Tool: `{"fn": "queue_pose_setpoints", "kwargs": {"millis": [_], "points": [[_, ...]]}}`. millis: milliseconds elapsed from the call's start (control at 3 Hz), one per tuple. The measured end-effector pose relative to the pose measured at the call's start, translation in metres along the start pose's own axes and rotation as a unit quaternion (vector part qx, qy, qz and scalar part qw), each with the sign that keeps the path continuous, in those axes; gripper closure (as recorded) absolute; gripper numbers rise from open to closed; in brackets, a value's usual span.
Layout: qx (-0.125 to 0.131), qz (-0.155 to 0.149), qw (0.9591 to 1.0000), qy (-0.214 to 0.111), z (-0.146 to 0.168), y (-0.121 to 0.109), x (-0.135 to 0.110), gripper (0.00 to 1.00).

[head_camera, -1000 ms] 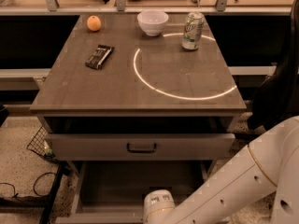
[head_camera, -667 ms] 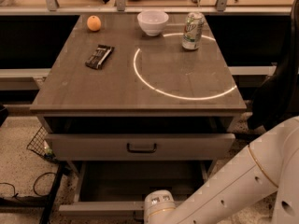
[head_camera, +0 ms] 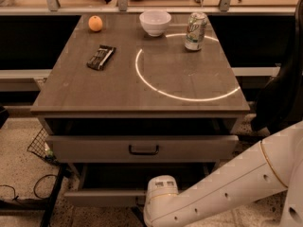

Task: Close middle drawer

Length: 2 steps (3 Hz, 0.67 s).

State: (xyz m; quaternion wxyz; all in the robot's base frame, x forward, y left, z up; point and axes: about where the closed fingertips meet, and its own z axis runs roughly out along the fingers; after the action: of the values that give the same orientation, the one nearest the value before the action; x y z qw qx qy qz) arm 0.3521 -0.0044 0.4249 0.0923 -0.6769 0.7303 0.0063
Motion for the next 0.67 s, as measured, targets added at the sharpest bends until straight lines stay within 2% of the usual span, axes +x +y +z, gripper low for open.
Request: {"fn": "queue_pose_setpoints", "kwargs": {"millis": [333, 667], "points": [[0.036, 0.014, 0.9991, -0.019, -0.011, -0.048, -0.012, 1.0], [0.057, 0.022, 0.9978, -0.026, -0.013, -0.085, -0.026, 1.0]]}}
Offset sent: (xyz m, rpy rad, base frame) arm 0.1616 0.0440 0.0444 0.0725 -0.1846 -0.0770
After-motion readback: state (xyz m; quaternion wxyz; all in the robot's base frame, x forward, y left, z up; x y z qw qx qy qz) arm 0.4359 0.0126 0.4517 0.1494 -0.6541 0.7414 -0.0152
